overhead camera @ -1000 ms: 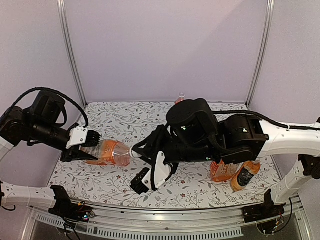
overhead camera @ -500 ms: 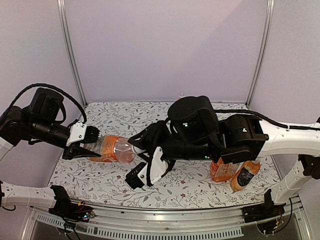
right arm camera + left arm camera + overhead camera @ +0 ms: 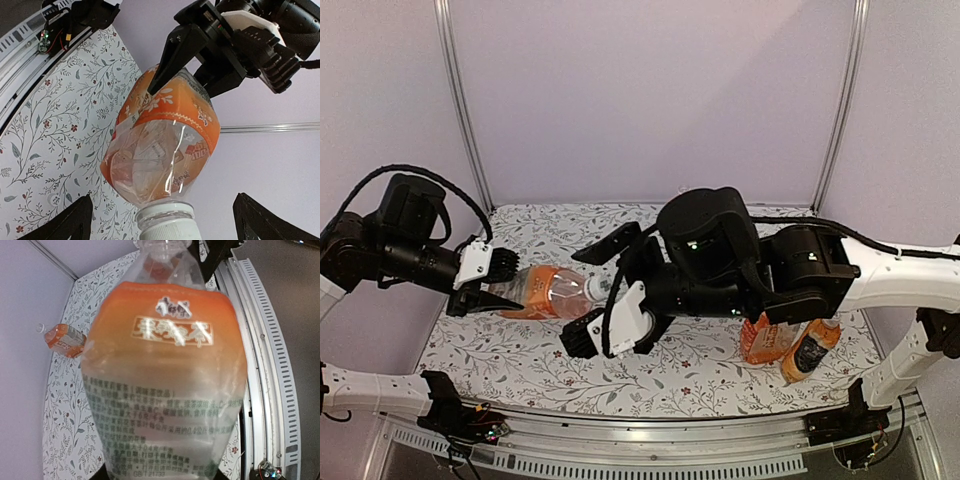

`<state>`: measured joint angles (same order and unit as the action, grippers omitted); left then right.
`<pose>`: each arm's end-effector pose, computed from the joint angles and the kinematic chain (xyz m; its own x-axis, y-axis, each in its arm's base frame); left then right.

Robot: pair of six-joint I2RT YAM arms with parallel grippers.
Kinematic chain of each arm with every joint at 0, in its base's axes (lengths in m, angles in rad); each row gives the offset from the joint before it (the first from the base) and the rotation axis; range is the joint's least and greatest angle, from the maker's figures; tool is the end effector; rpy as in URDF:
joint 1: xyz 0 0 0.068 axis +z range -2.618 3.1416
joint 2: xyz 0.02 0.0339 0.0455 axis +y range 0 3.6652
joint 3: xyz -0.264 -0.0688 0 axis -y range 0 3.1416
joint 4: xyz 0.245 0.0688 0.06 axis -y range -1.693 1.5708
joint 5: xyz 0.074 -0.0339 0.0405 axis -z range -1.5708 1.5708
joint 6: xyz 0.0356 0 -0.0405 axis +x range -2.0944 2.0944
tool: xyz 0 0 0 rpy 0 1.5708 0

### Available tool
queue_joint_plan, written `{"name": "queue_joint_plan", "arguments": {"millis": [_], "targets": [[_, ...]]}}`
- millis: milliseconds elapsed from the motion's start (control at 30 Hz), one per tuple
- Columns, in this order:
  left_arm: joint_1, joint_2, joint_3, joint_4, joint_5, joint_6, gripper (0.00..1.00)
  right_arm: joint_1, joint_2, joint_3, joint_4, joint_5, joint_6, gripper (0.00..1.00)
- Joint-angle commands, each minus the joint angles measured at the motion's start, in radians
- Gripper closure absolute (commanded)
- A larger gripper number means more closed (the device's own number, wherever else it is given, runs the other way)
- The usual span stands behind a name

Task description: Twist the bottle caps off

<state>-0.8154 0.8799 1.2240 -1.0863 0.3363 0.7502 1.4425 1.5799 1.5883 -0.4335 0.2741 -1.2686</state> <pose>0.0884 -0.1110 0.3834 0.2432 0.6805 -0.6912 0.9406 0.0084 0.3393 0.0563 0.3613 0.3949 0.8657 -0.4728 -0.1646 -0.3251 -0.2810 -0.9029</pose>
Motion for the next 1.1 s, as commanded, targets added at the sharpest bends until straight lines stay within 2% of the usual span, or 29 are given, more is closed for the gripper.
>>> {"name": "queue_joint_plan", "arguments": {"millis": [0,100,167,300,333,467,533,600,733,900,1067], "targets": [[-0.001,-0.017,-0.01,0.062,-0.039,-0.014,0.82,-0.028,-0.064,0.101,-0.103,-0.143,0.39,0.01],[-0.001,-0.019,-0.02,0.088,-0.067,-0.015,0.82,-0.08,-0.081,0.148,-0.181,-0.344,0.621,0.01],[-0.001,-0.018,-0.025,0.101,-0.083,-0.017,0.82,-0.1,-0.087,0.159,-0.186,-0.373,0.802,0.01],[-0.001,-0.023,-0.04,0.123,-0.119,-0.018,0.82,-0.129,-0.068,0.211,-0.229,-0.326,1.167,0.03],[-0.001,-0.025,-0.048,0.135,-0.134,-0.021,0.82,-0.139,-0.062,0.227,-0.234,-0.303,1.243,0.06],[-0.001,-0.029,-0.07,0.205,-0.187,-0.028,0.8,-0.177,-0.011,0.302,-0.355,-0.11,1.74,0.21],[-0.001,-0.031,-0.081,0.243,-0.214,-0.025,0.8,-0.183,0.0,0.299,-0.395,-0.087,1.824,0.2],[-0.002,-0.032,-0.09,0.264,-0.233,-0.014,0.8,-0.187,0.009,0.304,-0.404,-0.12,1.859,0.04],[-0.004,-0.034,-0.089,0.258,-0.237,0.0,0.8,-0.19,0.067,0.374,-0.417,-0.183,1.88,0.02],[-0.004,-0.036,-0.084,0.248,-0.243,0.004,0.8,-0.197,0.126,0.452,-0.445,-0.223,1.871,0.22],[-0.004,-0.036,-0.092,0.249,-0.237,0.008,0.8,-0.198,0.136,0.45,-0.455,-0.243,1.868,0.34]]}}
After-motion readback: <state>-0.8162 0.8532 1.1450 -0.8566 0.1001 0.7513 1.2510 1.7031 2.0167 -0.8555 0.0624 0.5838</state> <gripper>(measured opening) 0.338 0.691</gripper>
